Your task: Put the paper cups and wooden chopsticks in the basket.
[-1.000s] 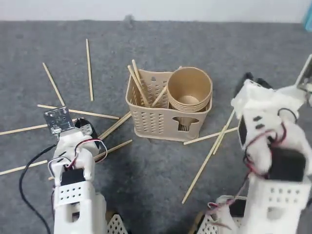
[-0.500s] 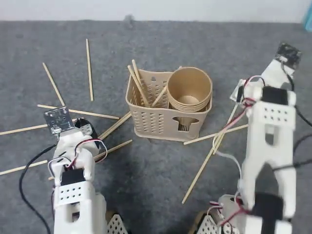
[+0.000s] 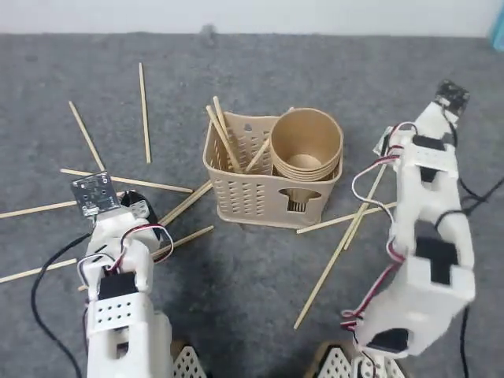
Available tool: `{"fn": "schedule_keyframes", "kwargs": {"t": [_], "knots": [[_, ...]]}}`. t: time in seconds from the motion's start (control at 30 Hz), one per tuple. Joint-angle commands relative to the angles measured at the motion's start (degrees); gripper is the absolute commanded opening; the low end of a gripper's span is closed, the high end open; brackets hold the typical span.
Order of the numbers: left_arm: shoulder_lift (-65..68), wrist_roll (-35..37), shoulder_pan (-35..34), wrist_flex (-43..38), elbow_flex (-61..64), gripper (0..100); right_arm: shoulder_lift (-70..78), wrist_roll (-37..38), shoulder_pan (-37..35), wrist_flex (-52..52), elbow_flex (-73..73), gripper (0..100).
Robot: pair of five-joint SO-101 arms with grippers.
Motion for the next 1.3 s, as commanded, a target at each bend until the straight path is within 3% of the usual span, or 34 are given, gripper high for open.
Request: {"fn": "schedule_keyframes", "kwargs": {"t": [0.0, 0.33, 0.47, 0.6, 0.9, 1.27], "knots": [[-0.97, -0.44, -0.35, -1.67, -0.22, 1, 4.88, 1.23, 1.27, -1.63, -9.23, 10.8], [-0.97, -0.44, -0.35, -1.76, -0.22, 1, 19.91, 1.41, 3.74, -1.54, -22.59, 10.6], [-0.97, -0.44, -0.18, -1.76, -0.22, 1, 20.53, 1.41, 4.26, -1.36, -23.03, 0.0], [-0.97, -0.44, -0.26, -1.76, -0.22, 1, 19.3, 1.41, 4.53, 5.05, -25.67, 0.5], [-0.97, -0.44, -0.26, -1.76, -0.22, 1, 10.07, 1.41, 5.58, 25.54, -33.32, 0.7], [-0.97, -0.44, -0.35, -1.67, -0.22, 1, -13.85, 1.32, 11.12, 34.68, -33.58, 0.7]]}}
